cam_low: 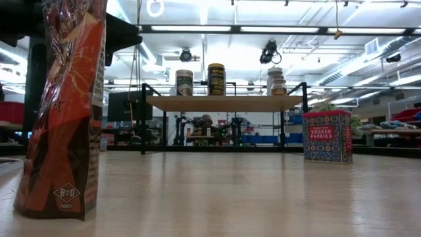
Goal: Shelf spices
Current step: Move the green seasoning can to the center of the table, then move the green seasoning bottle to the center of the table, then move the brown seasoning bottle to the center of the shelf
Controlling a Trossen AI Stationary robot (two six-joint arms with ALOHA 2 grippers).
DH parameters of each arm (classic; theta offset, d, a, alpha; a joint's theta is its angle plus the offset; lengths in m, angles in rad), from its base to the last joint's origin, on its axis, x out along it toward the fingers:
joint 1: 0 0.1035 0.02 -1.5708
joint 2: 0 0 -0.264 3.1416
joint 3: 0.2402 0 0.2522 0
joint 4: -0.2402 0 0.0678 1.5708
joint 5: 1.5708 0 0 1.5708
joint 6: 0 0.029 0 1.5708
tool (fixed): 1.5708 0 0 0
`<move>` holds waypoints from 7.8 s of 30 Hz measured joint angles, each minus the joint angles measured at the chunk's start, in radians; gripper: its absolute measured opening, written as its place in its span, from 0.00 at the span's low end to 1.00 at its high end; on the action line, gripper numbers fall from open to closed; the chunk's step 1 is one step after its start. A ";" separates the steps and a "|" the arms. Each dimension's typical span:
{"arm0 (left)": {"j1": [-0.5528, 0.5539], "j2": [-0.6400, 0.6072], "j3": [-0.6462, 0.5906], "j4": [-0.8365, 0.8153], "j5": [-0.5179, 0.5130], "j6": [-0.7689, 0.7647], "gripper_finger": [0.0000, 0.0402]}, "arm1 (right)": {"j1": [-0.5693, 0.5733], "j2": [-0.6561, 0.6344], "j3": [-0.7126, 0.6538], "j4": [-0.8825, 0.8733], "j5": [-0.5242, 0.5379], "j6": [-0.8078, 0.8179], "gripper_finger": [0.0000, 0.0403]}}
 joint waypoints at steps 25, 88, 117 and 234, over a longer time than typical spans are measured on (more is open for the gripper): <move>0.000 0.000 0.000 -0.006 0.000 0.015 0.33 | -0.074 -0.048 0.000 -0.047 0.062 -0.069 0.00; 0.002 0.000 0.000 -0.004 -0.011 0.041 0.33 | -0.071 -0.075 -0.101 -0.279 -0.049 0.089 0.00; 0.002 0.000 0.000 -0.004 -0.011 0.037 0.33 | -0.282 -0.074 -0.154 0.159 0.450 -0.304 0.00; 0.002 0.000 0.000 -0.029 -0.051 0.065 0.33 | -1.411 -0.678 -0.568 1.033 0.621 -1.816 0.00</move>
